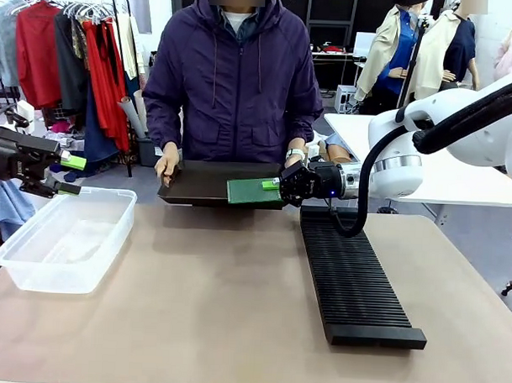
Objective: Sort PCBs into racks and boxes based on the side picked up.
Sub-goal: If the short side of the Blank PCB is picked up, insert it into the PCB Rack ; if the long side is picked up, place it in the Organizing box.
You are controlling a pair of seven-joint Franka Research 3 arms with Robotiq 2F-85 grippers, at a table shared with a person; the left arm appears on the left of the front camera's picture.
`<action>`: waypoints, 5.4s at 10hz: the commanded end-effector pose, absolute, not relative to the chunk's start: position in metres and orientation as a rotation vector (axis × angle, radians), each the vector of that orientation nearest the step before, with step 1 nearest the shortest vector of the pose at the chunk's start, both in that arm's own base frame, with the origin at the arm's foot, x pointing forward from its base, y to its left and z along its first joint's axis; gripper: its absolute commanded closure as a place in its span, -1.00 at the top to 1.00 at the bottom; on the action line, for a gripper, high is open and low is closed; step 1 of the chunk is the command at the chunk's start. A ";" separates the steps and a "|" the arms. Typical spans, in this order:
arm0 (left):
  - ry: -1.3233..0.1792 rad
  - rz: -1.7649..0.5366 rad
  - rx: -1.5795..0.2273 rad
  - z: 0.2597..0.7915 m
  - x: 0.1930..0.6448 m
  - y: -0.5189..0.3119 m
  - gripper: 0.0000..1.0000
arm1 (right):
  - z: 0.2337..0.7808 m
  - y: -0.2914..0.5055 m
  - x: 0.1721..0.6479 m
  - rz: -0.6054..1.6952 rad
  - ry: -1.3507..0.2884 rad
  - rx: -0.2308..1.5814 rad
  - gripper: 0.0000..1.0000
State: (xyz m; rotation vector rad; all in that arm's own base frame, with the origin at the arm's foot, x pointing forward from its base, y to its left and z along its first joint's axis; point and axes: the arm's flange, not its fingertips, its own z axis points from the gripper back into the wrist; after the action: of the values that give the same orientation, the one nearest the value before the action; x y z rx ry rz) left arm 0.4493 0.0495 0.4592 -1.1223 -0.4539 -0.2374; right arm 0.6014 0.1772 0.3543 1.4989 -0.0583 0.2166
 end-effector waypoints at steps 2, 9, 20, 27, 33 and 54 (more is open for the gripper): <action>-0.456 -0.236 -1.121 0.460 0.449 0.050 1.00 | 0.354 0.177 0.601 0.217 -0.058 1.499 -1.00; -0.456 -0.236 -1.121 0.460 0.449 0.050 1.00 | 0.339 0.113 0.614 0.256 -0.162 1.604 -1.00; -0.456 -0.236 -1.121 0.460 0.449 0.050 1.00 | 0.292 -0.007 0.617 0.504 -0.621 1.530 -1.00; -0.456 -0.236 -1.121 0.460 0.449 0.050 1.00 | 0.302 -0.032 0.605 0.685 -0.852 1.313 -1.00; -0.456 -0.236 -1.121 0.460 0.449 0.050 1.00 | 0.280 -0.041 0.600 0.792 -1.095 1.148 -1.00; -0.456 -0.236 -1.121 0.460 0.449 0.050 1.00 | 0.248 -0.061 0.635 0.956 -1.021 1.150 -1.00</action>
State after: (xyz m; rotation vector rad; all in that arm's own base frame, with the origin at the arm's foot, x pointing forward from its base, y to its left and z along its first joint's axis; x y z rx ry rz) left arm 0.4493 0.0498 0.4591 -1.1222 -0.4542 -0.2368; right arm 0.6295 -0.0567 0.2486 1.1504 -1.0068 0.9042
